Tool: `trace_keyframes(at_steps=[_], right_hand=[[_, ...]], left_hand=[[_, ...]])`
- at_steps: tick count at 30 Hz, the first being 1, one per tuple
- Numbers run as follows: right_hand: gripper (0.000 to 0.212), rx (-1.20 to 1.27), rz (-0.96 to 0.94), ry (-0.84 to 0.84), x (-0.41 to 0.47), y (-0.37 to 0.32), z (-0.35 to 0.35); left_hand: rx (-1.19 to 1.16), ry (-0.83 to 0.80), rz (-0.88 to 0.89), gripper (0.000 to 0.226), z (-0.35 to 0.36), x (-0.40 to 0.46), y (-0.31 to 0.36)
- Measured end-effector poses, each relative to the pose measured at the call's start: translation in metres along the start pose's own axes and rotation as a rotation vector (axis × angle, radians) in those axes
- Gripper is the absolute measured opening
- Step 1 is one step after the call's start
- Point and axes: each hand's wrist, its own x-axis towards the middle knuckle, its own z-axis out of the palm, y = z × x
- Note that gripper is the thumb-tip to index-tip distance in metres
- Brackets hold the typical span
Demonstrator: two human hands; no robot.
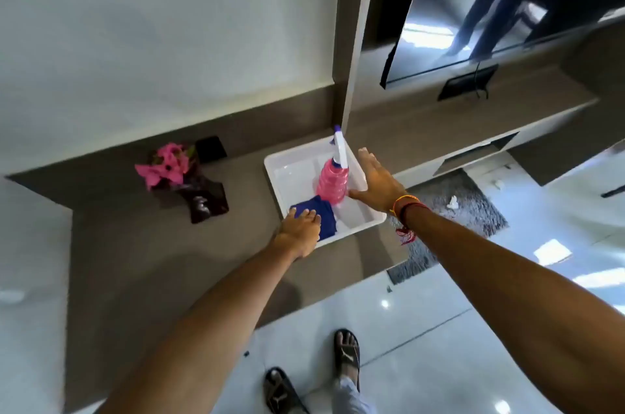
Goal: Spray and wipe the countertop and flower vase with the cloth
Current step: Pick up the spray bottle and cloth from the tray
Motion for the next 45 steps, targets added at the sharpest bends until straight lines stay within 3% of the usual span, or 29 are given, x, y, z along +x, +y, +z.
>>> trace_keyframes(at_steps=[4,9,13,16,22,30,38,45], right_hand=[[0.107,0.116,-0.030,-0.036,0.022,0.004,0.019],[0.082,0.469,-0.075,0.064,0.050,-0.005,0.040],[0.067,0.582,-0.036,0.171,0.065,-0.008,0.053],[0.046,0.572,-0.066,0.245,0.073,-0.012,0.049],[0.044,0.539,-0.191,0.281,0.081,-0.020,0.039],[0.046,0.484,-0.173,0.318,0.070,-0.062,0.035],[0.027,0.300,-0.315,0.322,0.027,-0.164,0.025],[0.022,0.347,-0.316,0.091,-0.035,-0.230,0.125]], left_hand=[[0.022,0.016,-0.083,0.067,0.017,0.011,0.004],[0.048,-0.018,-0.164,0.066,0.016,0.032,0.011],[0.043,-0.006,-0.194,0.068,0.004,0.043,0.016],[0.046,0.014,-0.176,0.064,0.001,0.047,0.016],[0.086,0.176,-0.092,0.017,0.008,0.042,0.010],[0.031,0.397,-0.156,0.051,-0.009,0.003,-0.025],[-0.040,0.464,-0.448,0.053,-0.025,-0.102,-0.082],[-0.116,0.355,-0.661,0.043,0.011,-0.195,-0.111]])
